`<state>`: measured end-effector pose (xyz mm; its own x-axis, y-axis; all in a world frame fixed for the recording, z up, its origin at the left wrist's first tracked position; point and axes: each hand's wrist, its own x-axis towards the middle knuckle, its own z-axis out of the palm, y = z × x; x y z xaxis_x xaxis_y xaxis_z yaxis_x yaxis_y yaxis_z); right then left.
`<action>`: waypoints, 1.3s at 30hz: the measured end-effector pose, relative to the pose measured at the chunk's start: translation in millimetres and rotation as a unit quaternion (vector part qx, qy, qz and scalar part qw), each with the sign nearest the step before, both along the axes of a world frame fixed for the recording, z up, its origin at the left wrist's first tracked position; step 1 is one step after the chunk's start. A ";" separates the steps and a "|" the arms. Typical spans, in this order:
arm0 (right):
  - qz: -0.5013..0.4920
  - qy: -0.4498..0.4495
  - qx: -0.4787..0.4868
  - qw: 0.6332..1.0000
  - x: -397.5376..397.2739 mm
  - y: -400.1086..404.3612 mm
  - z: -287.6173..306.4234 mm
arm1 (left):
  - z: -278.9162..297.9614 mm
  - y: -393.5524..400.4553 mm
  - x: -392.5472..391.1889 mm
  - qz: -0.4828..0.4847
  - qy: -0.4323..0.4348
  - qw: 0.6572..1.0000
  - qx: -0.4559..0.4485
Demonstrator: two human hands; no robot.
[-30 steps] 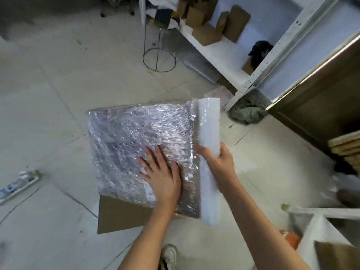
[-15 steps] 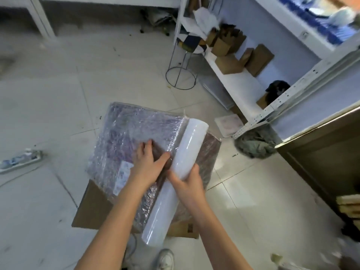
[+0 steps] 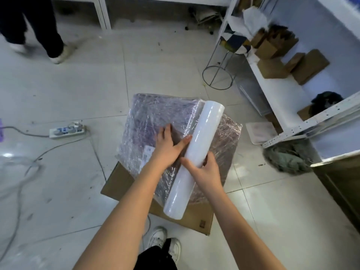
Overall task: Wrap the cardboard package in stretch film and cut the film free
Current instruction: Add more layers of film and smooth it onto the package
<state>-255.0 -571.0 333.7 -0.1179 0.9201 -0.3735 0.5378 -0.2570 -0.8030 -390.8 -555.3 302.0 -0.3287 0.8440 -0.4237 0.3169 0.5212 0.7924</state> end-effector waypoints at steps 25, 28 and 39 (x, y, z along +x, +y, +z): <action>0.065 -0.078 0.043 0.994 -13.6 -18.4 17.2 | -6.2 -50.5 15.0 0.183 -0.101 0.977 0.041; 0.098 -0.071 0.042 0.992 -3.1 -7.8 16.5 | -6.4 -46.0 21.7 0.190 -0.100 0.976 0.034; 0.228 -0.074 0.067 0.969 -4.8 3.4 -1.4 | -9.2 -59.5 16.4 0.281 -0.140 0.947 0.065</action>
<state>-259.8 -567.6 332.3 -0.4776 0.8266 -0.2978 0.6820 0.1350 -0.7188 -374.4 -614.8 292.7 -0.6312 0.6203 -0.4657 -0.2137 0.4381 0.8732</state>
